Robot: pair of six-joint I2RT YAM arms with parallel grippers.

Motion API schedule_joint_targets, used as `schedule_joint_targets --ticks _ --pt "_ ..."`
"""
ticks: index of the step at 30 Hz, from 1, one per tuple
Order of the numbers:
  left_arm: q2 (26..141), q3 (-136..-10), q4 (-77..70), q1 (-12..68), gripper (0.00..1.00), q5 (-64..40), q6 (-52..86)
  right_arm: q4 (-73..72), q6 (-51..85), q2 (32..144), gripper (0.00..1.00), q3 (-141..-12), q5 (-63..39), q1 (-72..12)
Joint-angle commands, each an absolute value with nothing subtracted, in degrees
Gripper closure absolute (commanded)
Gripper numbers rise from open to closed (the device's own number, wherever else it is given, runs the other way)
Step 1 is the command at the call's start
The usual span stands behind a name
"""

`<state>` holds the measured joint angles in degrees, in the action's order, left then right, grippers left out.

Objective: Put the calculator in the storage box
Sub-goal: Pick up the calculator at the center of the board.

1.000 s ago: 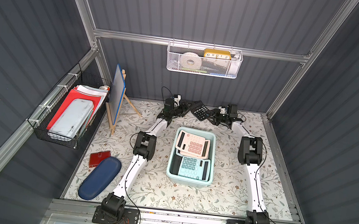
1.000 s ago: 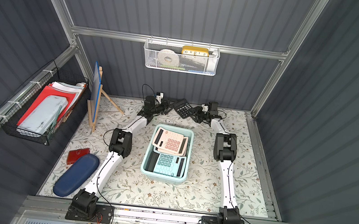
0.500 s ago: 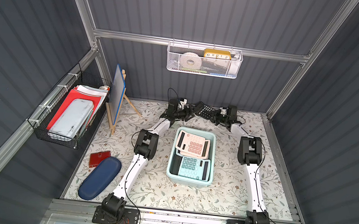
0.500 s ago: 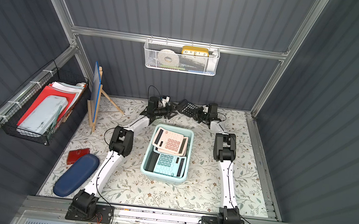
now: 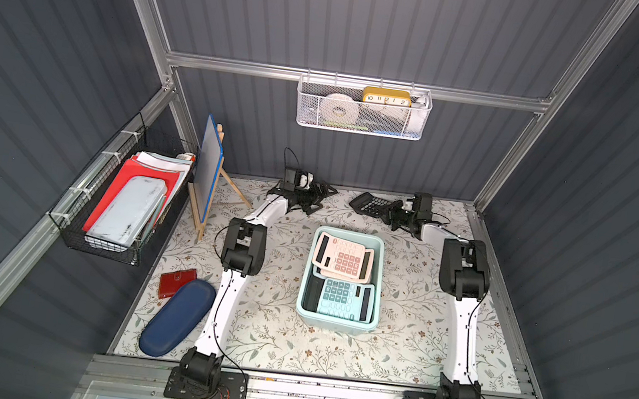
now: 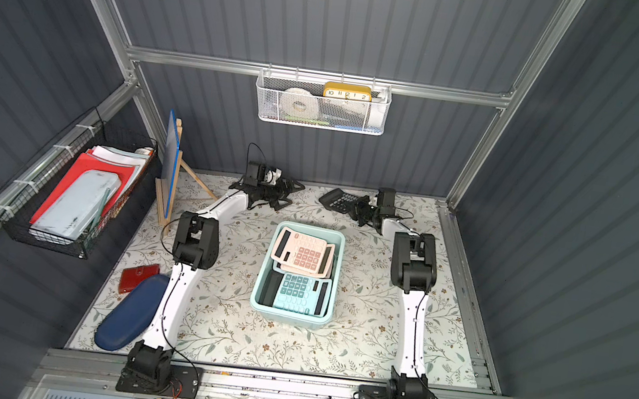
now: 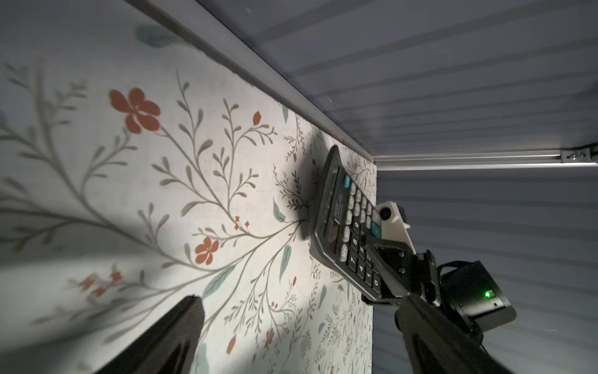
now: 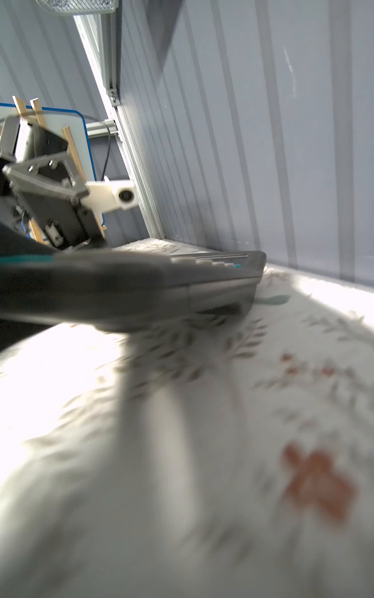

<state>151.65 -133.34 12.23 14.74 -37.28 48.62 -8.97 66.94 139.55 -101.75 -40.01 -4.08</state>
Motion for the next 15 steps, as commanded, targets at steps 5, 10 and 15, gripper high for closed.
schedule_joint_targets --ticks 5,10,15 --pt "142.0 -136.5 21.6 14.4 0.01 -32.7 48.7 -6.1 63.9 124.4 0.99 -90.2 -36.8 -3.8" --pt "134.8 -130.6 24.3 14.7 0.01 -31.8 46.7 -6.5 63.4 115.0 1.00 -81.6 -32.9 -3.8" --pt "127.8 -125.8 28.2 15.1 0.01 -30.7 44.5 -9.1 64.3 106.0 1.00 -74.1 -31.0 -3.8"
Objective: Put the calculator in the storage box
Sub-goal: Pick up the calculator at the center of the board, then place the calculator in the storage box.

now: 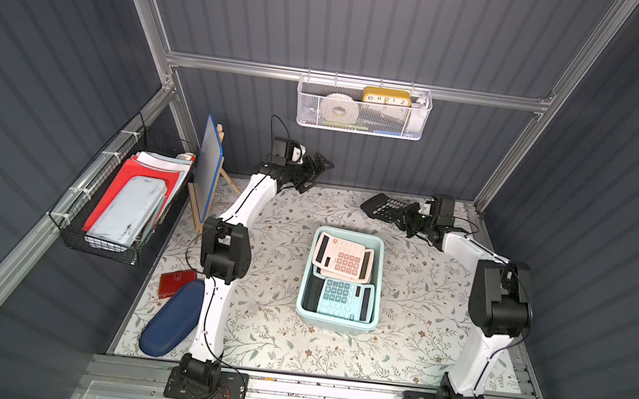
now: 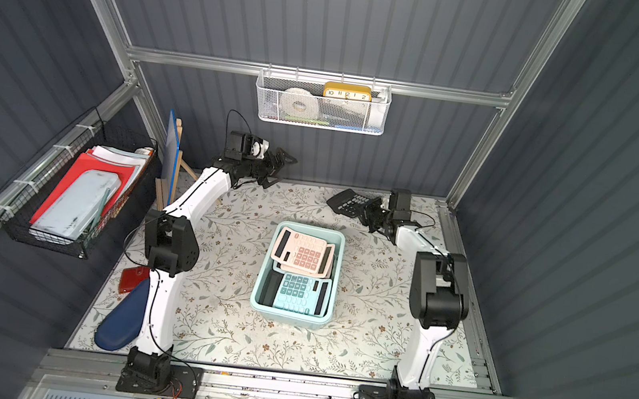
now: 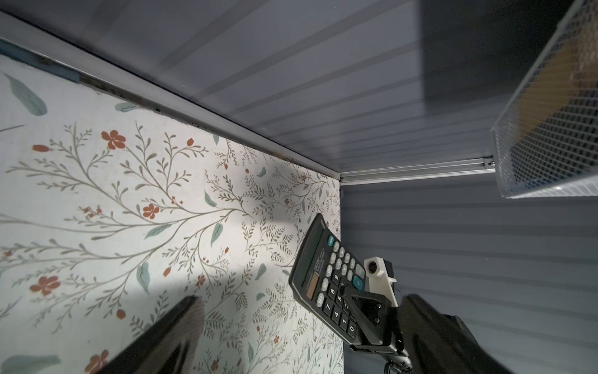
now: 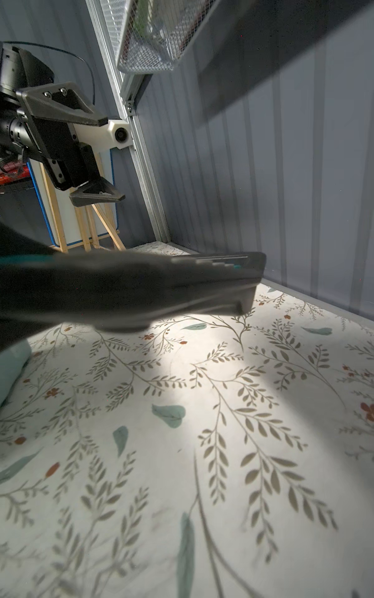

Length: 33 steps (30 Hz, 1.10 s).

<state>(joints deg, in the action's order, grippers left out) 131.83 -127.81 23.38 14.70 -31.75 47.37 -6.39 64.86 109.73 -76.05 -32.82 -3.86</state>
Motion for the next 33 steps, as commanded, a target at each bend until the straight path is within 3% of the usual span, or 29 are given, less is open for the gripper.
schedule_joint_targets --ticks 1,11,19,33 --pt "126.7 -125.3 28.9 15.2 0.00 -30.6 44.1 -9.1 64.4 104.5 1.00 -73.3 -31.1 -3.9" --pt "116.3 -122.3 40.3 16.3 0.01 -28.8 39.6 1.6 58.7 89.1 1.00 -66.9 -40.5 -4.1" --pt "105.4 -110.7 42.9 16.5 0.01 -27.8 37.7 17.3 49.6 80.0 1.00 -64.5 -49.2 -6.9" --pt "95.9 -99.4 49.8 16.7 0.01 -25.0 34.4 32.8 43.1 74.0 1.00 -60.5 -49.5 -23.2"
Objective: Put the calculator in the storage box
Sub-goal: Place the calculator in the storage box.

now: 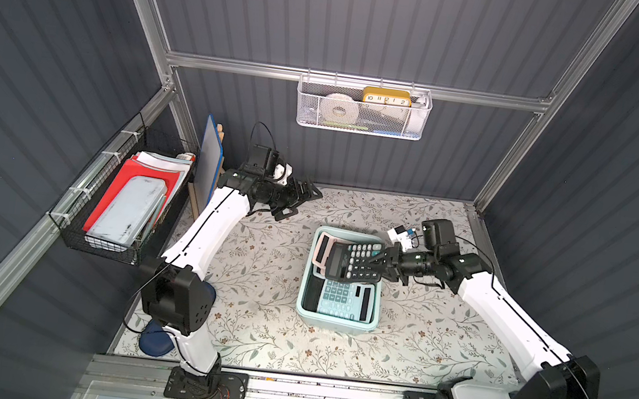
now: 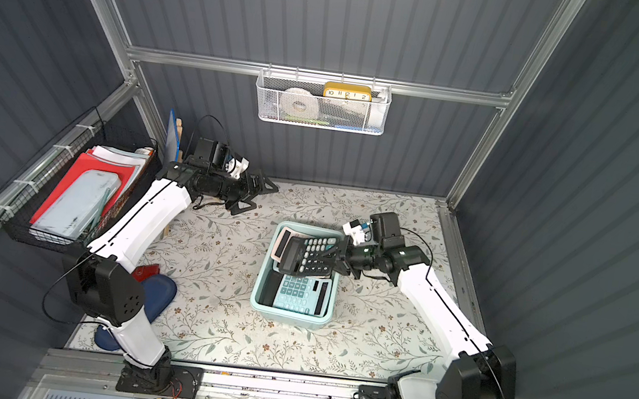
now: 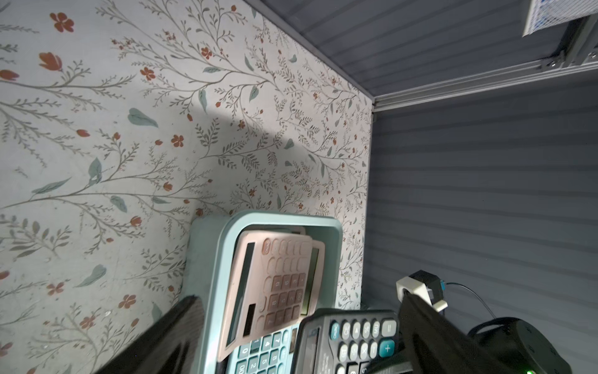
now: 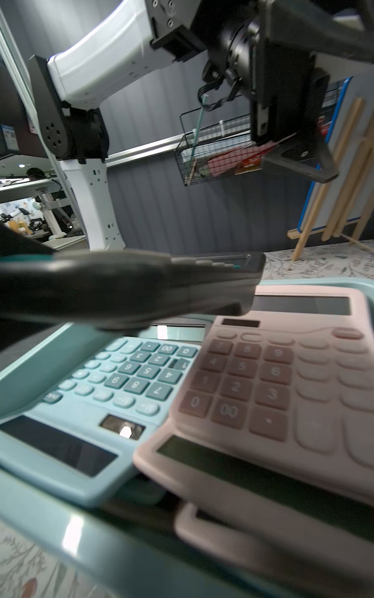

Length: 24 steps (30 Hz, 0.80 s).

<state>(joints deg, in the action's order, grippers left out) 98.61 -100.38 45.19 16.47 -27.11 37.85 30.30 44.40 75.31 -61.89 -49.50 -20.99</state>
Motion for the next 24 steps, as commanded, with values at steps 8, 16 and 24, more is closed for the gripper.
schedule_joint_targets --ticks 8,16,24 --pt "94.0 -95.4 47.4 16.7 0.01 -24.7 36.4 27.9 47.7 74.0 1.00 -57.3 -43.2 -29.9" --pt "93.2 -93.1 45.6 16.7 0.01 -24.9 37.6 28.2 48.8 76.0 0.89 -57.0 -40.0 -33.9" --pt "92.7 -91.9 46.2 16.6 0.01 -24.6 37.5 42.1 42.9 76.1 0.63 -61.2 -34.6 -34.7"
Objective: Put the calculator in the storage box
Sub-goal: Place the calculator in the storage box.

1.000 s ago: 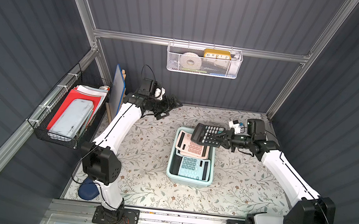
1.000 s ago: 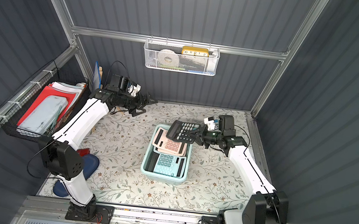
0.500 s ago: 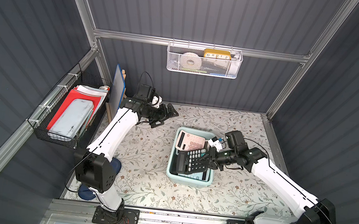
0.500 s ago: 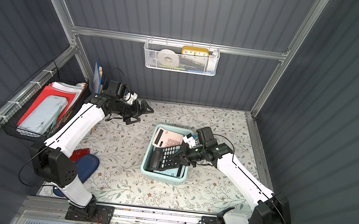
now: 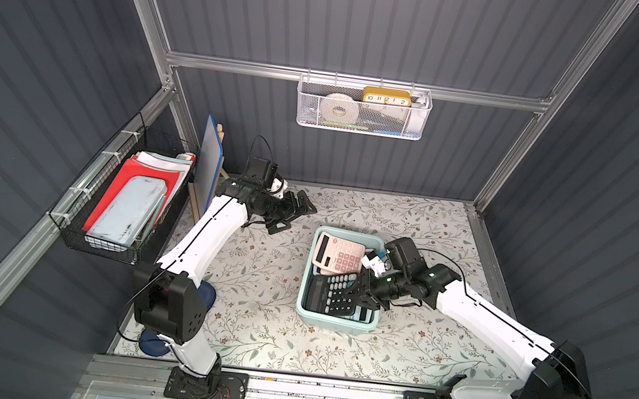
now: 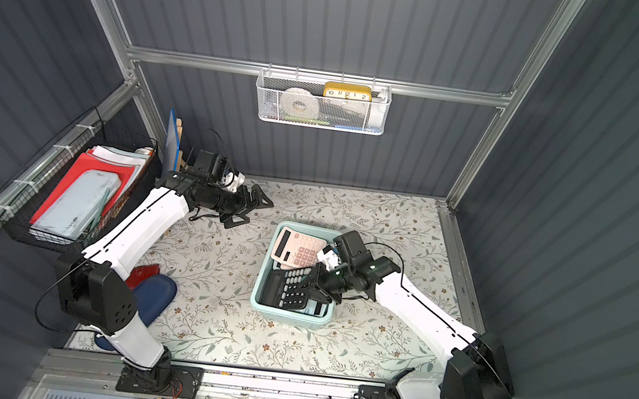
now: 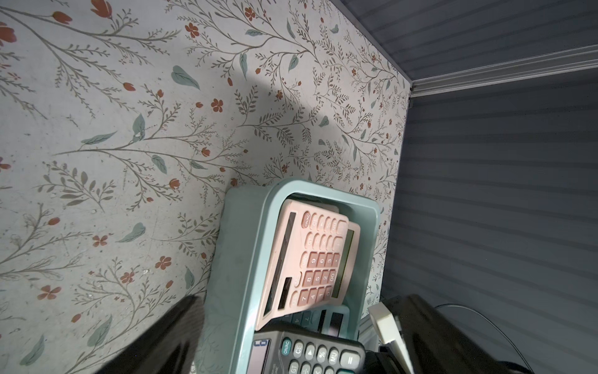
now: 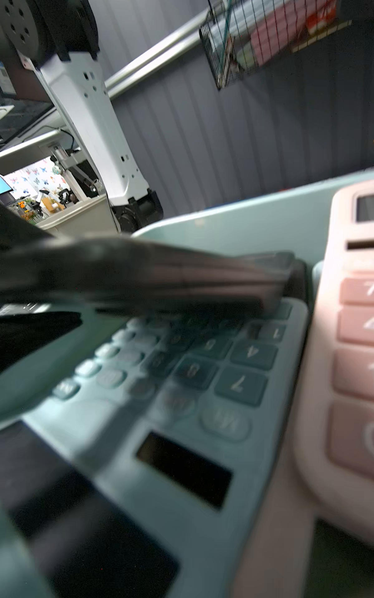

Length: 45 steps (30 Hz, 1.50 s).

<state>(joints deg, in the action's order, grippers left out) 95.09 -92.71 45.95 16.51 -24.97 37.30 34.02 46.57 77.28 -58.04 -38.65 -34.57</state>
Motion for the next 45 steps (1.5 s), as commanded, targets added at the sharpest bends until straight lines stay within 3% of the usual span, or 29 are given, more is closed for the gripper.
schedule_joint_targets --ticks 1,11,17,22,36,45 --pt "92.7 -91.9 46.7 16.6 0.01 -24.2 37.5 44.3 42.2 75.6 0.60 -61.9 -32.6 -34.7" --pt "90.1 -90.3 50.1 16.6 0.01 -20.8 37.6 60.5 37.3 74.8 0.60 -70.5 -22.8 -33.8" --pt "88.2 -86.6 46.3 16.7 0.01 -22.5 40.4 58.3 36.8 78.5 0.70 -70.8 -26.7 -33.9" --pt "88.5 -85.8 45.5 16.7 0.01 -22.6 40.5 55.7 36.5 81.7 0.73 -70.7 -28.1 -33.9" --pt "91.4 -85.2 44.3 16.7 0.01 -24.9 39.8 51.3 36.3 91.0 0.74 -72.6 -31.6 -34.4" --pt "92.5 -86.9 45.7 16.7 0.01 -25.7 38.5 54.9 35.2 88.0 0.73 -77.8 -27.9 -33.9"
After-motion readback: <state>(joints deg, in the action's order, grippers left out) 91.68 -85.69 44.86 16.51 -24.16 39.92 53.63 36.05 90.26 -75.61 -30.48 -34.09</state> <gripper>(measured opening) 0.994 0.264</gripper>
